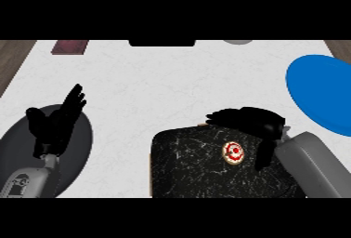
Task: Pick the cupcake from the tray and place it in the plate
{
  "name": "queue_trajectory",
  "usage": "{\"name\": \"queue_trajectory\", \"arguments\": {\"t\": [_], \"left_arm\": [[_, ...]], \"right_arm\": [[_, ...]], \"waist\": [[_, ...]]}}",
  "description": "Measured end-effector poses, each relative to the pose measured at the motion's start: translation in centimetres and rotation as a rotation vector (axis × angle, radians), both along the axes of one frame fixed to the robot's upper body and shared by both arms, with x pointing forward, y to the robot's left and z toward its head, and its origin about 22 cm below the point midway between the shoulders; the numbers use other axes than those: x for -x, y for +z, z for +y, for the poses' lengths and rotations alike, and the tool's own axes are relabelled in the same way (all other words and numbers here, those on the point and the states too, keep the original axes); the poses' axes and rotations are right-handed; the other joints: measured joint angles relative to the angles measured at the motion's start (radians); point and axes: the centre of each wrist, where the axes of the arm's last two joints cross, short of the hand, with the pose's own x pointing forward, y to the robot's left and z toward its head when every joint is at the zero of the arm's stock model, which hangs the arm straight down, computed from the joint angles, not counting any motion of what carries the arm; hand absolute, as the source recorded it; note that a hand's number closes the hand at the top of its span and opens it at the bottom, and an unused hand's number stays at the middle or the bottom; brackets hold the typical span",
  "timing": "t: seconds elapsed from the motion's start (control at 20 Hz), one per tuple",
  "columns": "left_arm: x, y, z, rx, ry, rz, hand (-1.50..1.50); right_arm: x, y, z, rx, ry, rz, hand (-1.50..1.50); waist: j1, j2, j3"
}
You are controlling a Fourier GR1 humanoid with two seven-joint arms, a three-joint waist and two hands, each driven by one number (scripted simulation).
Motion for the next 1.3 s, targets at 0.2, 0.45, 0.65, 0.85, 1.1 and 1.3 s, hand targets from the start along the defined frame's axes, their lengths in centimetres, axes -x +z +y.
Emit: {"name": "queue_trajectory", "arguments": {"t": [0.2,0.45,0.65,0.85,1.1,1.3], "left_arm": [[0.0,0.1,-0.2,-0.001,-0.001,0.003,0.00],[-0.5,0.3,0.1,-0.003,-0.005,0.004,0.00],[-0.6,0.0,0.4,0.002,-0.005,0.009,0.00],[-0.2,0.0,0.1,-0.004,-0.006,0.001,0.00],[-0.2,-0.2,0.2,-0.004,-0.003,0.006,0.00],[0.2,-0.1,0.8,-0.006,0.004,0.007,0.00]], "right_arm": [[0.3,-0.2,1.0,0.020,0.004,-0.012,-1.50],[0.1,-1.5,1.9,0.069,0.031,-0.021,1.50],[0.5,-1.5,2.1,0.103,0.103,-0.030,1.50],[1.4,-2.0,2.3,0.097,0.142,-0.056,1.50],[1.3,-2.0,2.9,0.062,0.131,-0.049,1.50],[2.5,-2.4,0.7,0.028,0.006,-0.048,1.50]], "waist": [[0.000,0.000,0.000],[0.000,0.000,0.000],[-0.001,-0.002,-0.002],[-0.001,-0.006,-0.006],[-0.002,-0.006,-0.007],[-0.008,-0.005,-0.004]]}}
